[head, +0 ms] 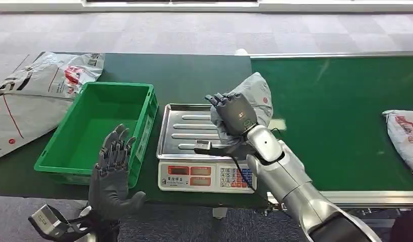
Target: Moved the parcel from conveyor to table for the left to box.
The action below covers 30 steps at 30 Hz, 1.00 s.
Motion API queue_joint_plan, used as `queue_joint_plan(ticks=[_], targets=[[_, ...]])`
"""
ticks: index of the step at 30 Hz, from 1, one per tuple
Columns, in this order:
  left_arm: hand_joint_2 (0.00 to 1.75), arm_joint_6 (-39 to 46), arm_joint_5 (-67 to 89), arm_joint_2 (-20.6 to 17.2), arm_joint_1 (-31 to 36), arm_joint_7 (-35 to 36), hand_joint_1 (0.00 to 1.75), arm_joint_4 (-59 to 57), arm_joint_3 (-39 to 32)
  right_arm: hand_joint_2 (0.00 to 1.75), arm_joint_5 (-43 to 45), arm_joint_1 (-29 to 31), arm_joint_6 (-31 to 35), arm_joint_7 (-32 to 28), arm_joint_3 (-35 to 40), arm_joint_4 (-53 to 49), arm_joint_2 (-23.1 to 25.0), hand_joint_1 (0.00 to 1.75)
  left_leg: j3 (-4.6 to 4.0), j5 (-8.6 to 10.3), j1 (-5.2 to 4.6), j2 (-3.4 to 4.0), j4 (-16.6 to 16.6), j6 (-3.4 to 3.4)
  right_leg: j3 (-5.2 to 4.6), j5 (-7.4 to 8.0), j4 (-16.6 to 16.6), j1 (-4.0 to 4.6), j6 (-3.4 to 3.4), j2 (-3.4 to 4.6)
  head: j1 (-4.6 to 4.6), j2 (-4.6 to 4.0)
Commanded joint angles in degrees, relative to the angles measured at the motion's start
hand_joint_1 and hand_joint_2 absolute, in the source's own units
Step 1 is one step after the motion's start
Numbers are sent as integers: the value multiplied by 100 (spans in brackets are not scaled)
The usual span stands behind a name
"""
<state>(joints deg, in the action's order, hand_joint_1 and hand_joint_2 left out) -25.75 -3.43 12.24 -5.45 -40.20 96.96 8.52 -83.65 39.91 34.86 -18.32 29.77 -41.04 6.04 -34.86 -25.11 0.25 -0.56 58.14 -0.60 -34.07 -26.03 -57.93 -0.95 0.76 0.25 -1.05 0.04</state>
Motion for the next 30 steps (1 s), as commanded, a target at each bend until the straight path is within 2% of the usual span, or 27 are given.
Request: queue_joint_plan(ticks=[1, 6, 30], targets=[[175, -6, -41, -159, 254, 20, 0, -478, 211, 175, -89, 539, 26, -220, 494, 1270, 268, 175, 10, 3, 1, 3, -9, -3, 9, 2, 9, 3, -6, -2, 0, 0], [175, 1, -41, -175, 283, 20, 0, -536, 231, 175, -111, 406, -80, -547, 830, 1304, 382, 175, 13, 0, 3, 6, -8, -5, 13, 0, 10, 6, -6, 2, 0, 0], [175, 83, -62, -204, 326, 20, 0, -560, 267, 175, 31, 430, -86, -519, 985, 1341, 432, 175, 7, 2, 3, 3, -9, -6, 5, 0, 9, 6, -7, -3, 0, 0]])
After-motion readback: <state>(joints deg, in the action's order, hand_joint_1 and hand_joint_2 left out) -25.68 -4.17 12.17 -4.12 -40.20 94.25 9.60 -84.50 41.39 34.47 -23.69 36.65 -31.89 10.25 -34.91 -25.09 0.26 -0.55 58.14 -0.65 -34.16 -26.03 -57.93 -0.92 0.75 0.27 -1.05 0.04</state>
